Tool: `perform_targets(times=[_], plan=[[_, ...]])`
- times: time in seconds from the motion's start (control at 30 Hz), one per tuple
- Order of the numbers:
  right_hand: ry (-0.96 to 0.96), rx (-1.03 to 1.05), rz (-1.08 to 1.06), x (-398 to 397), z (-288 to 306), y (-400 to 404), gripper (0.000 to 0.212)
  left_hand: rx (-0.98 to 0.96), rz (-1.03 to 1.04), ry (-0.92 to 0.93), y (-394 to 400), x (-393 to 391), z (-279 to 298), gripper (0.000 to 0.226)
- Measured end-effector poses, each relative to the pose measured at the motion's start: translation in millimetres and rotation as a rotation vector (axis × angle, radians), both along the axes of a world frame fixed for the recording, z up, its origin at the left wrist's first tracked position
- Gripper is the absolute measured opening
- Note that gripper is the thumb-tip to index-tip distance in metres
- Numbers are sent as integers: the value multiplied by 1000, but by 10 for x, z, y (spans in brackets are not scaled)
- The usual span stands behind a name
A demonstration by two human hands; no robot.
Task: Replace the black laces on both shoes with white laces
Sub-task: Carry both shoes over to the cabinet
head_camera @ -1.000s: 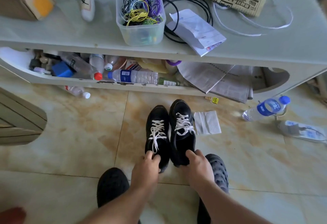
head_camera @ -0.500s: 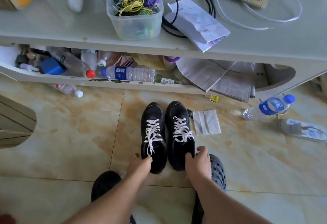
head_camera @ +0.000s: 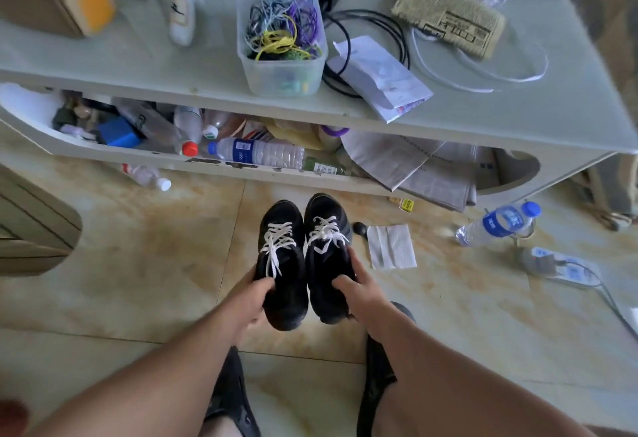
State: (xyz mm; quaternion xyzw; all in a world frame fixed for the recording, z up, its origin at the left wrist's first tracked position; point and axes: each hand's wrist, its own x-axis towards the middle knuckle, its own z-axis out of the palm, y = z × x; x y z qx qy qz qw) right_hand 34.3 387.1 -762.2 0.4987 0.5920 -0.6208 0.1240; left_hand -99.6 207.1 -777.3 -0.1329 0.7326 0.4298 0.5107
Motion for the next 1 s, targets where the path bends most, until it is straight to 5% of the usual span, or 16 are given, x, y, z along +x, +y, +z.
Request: perform_targets(times=[0.27, 0.57, 0.8, 1.0], plan=[[384, 66, 5, 160, 1622, -528, 63, 256, 101, 153, -391, 133, 1752, 31], [930, 145, 147, 150, 3135, -898, 69, 762, 39, 625, -892, 309, 3360, 84], [1056, 397, 193, -576, 3382, -549, 92, 877, 22, 925, -536, -195, 3497, 117], [926, 479, 227, -1445, 2870, -441, 101, 783, 63, 963, -322, -817, 3104, 114]])
